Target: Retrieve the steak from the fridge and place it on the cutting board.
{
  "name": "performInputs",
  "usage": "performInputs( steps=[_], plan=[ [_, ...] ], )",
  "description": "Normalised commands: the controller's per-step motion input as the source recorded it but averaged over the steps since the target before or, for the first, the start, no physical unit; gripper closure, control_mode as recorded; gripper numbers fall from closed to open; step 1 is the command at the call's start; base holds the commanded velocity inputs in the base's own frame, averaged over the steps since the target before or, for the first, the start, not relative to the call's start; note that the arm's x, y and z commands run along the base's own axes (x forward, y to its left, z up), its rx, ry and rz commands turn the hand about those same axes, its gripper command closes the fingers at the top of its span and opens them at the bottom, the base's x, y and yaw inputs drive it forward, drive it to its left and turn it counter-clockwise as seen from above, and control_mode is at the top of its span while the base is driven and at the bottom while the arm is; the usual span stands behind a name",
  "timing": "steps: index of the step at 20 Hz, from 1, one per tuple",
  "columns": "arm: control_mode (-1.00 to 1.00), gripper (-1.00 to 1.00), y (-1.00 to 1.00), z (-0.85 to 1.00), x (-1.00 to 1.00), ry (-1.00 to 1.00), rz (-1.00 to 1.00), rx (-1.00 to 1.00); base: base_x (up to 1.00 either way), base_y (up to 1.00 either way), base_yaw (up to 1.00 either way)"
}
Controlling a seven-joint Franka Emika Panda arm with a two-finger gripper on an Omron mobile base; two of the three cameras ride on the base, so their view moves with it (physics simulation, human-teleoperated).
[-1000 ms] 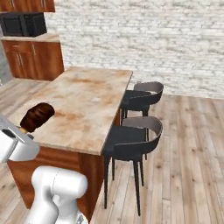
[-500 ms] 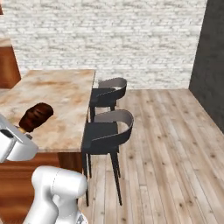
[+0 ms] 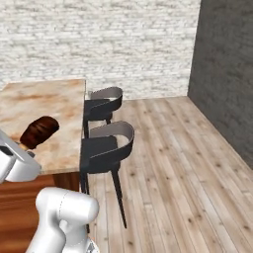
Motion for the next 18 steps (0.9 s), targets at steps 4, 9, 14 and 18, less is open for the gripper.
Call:
performInputs(
  steps=[4,9,14,18],
  plan=[
    [1.0,1.0,0.0,0.0,0.0,0.0,0.0,0.0,0.0,0.33,-0.01],
    [1.0,1.0,0.0,0.0,0.0,0.0,0.0,0.0,0.0,0.27,0.15],
    [1.0,1.0,0.0,0.0,0.0,0.0,0.0,0.0,0.0,0.2,0.37],
    [1.0,1.0,0.0,0.0,0.0,0.0,0.0,0.0,0.0,0.65,0.51]
  ],
)
